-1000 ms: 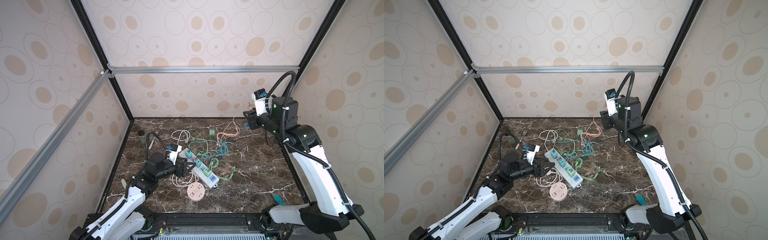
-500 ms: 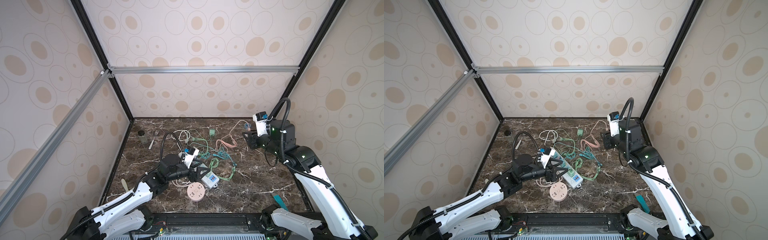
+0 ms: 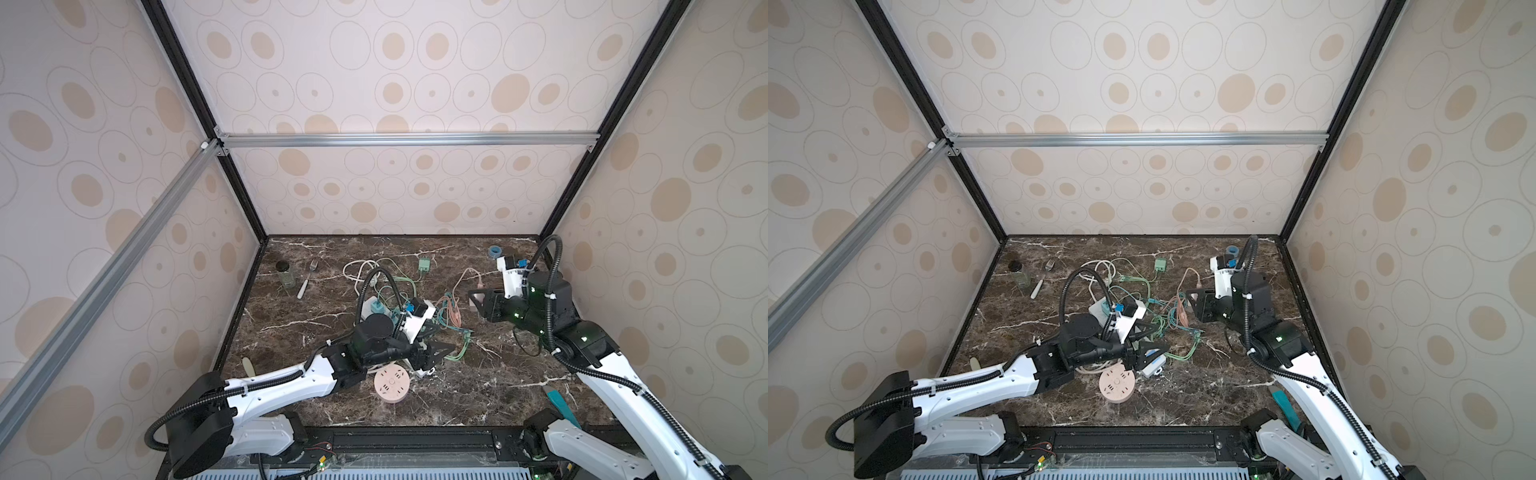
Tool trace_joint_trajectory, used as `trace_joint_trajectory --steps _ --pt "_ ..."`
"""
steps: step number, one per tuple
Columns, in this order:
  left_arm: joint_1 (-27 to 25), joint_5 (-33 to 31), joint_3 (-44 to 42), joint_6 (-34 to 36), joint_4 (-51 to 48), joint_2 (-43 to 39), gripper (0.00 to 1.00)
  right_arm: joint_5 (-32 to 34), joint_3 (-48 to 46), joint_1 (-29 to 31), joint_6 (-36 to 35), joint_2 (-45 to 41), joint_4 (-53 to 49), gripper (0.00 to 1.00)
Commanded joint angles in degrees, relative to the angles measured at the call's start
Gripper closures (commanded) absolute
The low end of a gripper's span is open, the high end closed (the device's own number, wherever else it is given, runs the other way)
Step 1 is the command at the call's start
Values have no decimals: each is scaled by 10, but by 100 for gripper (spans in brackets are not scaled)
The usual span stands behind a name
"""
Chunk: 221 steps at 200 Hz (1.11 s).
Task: Insert the plug
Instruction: 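Swing the left gripper toward the pink charger held by the right gripper, then close the left gripper on the pink charger while the right gripper holds it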
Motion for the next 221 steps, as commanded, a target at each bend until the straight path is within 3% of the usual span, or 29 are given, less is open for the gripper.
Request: trace_joint_trajectory --steps 1,76,131,221 --pt "-18 -21 30 14 44 17 30 -28 -19 10 43 -19 61 70" --pt "-32 -44 64 -1 63 76 36 -39 -71 22 74 -46 106 70" --pt "-34 -103 63 -19 105 97 38 -45 -88 23 85 -61 109 70" --pt "-37 -107 80 -40 175 144 49 -59 -111 25 111 -74 123 70"
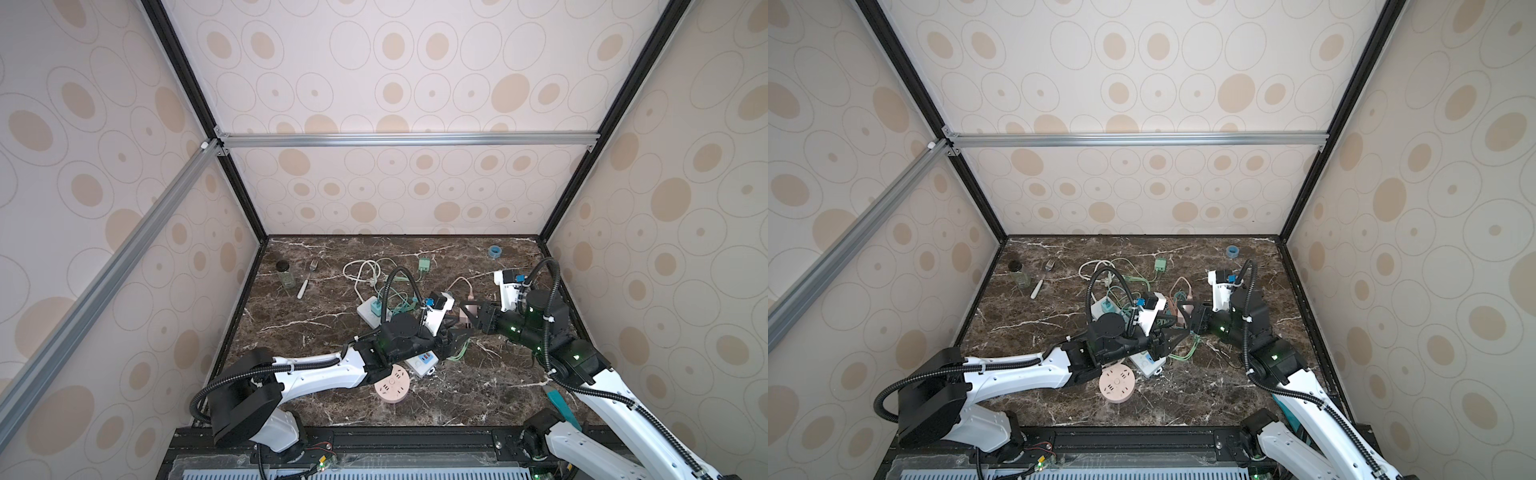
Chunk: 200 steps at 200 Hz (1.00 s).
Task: Insert the plug
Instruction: 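Close the left gripper on the pink charger while the right gripper holds it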
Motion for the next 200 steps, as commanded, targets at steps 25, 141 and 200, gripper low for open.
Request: trace_joint_trajectory --steps 25,141,200 --pt "-8 -2 35 -15 51 27 51 -12 -7 6 16 -18 20 70" --pt "-10 -34 25 -26 86 25 61 -11 -26 6 22 -40 14 70" --pt "-10 -42 29 -32 72 31 71 -12 -21 7 14 -45 2 67"
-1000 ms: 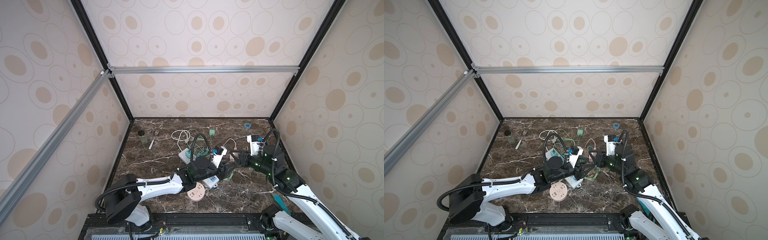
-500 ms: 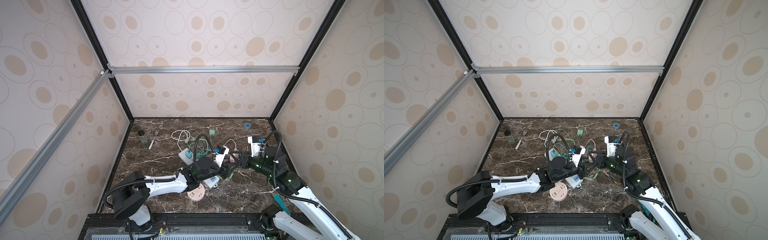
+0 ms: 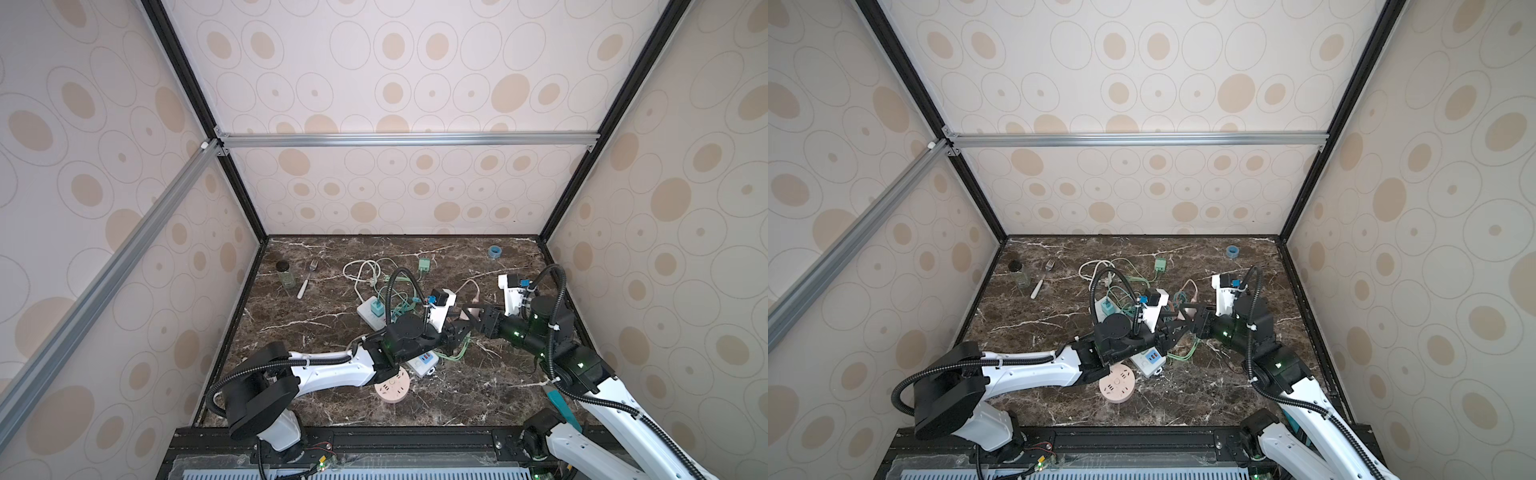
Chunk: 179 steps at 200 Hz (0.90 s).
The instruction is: Insert the plug
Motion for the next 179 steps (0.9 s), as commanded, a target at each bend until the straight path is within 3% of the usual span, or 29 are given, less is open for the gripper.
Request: trace_joint_trajectory --steps 1,42,85,112,144,179 --pt "-4 -10 16 -9 16 -10 71 -19 -2 4 -2 -12 -3 67" --pt "-3 -22 18 -3 -13 -25 81 -18 9 4 -43 -26 -42 56" --pt "0 -26 23 3 -72 -59 93 -33 24 4 -80 -50 -92 36" --pt "11 -9 31 4 -118 -80 98 -56 24 4 -82 -66 -98 31" --pt "36 54 35 -3 -158 -104 100 -93 22 -1 -82 -75 -85 29" --pt "64 149 18 -7 -167 -135 100 -213 17 -47 -45 -70 -32 28"
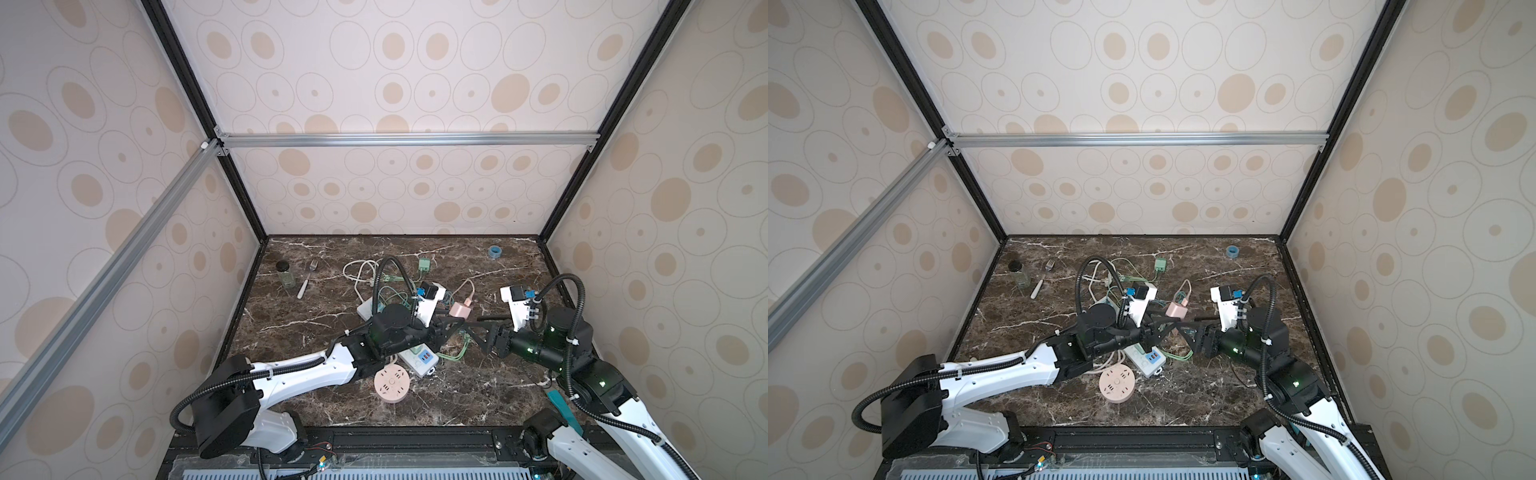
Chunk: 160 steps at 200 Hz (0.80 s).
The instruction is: Insert the plug
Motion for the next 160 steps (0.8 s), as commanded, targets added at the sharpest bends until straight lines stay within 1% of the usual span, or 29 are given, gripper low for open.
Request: trace_joint_trajectory --steps 1,27,30,50,58,87,129,160 --pt "19 79 11 -7 -7 -31 100 -99 7 -33 24 -1 45 28" --pt "48 126 -11 -27 -1 -62 100 -189 -12 -77 73 7 113 28" --pt "52 143 -13 -29 1 -65 100 -198 -16 -80 81 9 125 28" --pt "67 202 -28 -40 23 -84 100 -242 -40 -87 131 25 209 28" --pt "69 222 -33 -43 33 -90 100 -249 -44 -87 139 32 226 28" --pt "71 284 -46 -59 74 -98 100 -262 -38 -87 140 42 240 28" --pt "72 306 -50 -88 124 -84 100 -301 -27 -86 134 38 258 31" --pt "72 333 -51 -127 186 -61 100 -309 -20 -86 125 34 248 34"
